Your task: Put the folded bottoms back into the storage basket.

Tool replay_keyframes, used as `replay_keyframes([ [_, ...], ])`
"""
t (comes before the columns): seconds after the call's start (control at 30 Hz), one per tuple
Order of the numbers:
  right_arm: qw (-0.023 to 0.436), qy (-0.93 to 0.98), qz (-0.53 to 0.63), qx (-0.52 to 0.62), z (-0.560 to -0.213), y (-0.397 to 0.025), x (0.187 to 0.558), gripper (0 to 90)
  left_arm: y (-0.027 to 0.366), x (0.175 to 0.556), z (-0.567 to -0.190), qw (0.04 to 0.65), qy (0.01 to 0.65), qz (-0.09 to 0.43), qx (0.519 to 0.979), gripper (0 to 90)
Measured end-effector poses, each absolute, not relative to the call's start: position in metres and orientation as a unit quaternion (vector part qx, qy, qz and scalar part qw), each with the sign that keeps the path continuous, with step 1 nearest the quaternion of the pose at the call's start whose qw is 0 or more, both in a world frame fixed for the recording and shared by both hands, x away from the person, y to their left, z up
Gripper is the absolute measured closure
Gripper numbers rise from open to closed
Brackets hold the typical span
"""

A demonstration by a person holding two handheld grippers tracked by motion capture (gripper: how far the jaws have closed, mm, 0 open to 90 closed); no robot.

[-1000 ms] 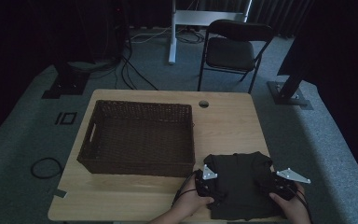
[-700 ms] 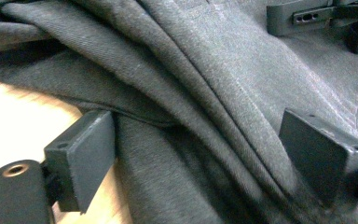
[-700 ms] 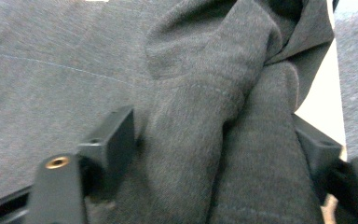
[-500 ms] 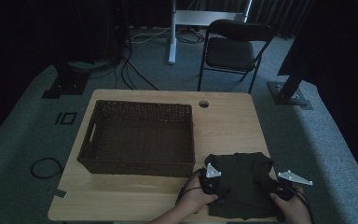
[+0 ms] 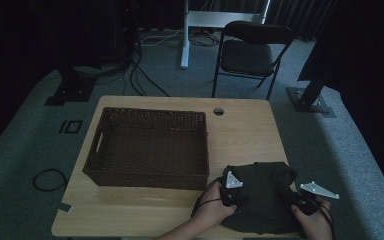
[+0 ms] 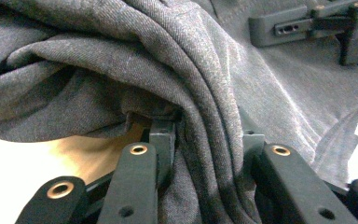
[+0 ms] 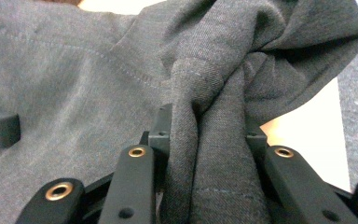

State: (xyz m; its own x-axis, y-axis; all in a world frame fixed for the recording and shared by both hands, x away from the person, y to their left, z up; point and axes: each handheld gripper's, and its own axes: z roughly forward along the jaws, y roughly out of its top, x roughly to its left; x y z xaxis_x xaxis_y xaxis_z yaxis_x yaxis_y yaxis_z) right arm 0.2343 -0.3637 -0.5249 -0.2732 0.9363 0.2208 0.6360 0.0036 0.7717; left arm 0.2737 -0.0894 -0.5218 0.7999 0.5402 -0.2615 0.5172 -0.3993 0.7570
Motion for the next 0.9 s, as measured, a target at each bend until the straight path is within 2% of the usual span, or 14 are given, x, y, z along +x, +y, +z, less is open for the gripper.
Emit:
replay_keyframes([
  [0.3,0.186,0.668,0.435,0.574,-0.495,-0.367,0.234,66.7,-0.086,0.281,-0.491,0.461,0.308,0.008,0.832,68.9],
  [0.9,0.211,0.653,0.481,0.545,-0.425,-0.347,0.249,66.9,-0.058,0.306,-0.408,0.476,0.27,0.043,0.836,68.8],
])
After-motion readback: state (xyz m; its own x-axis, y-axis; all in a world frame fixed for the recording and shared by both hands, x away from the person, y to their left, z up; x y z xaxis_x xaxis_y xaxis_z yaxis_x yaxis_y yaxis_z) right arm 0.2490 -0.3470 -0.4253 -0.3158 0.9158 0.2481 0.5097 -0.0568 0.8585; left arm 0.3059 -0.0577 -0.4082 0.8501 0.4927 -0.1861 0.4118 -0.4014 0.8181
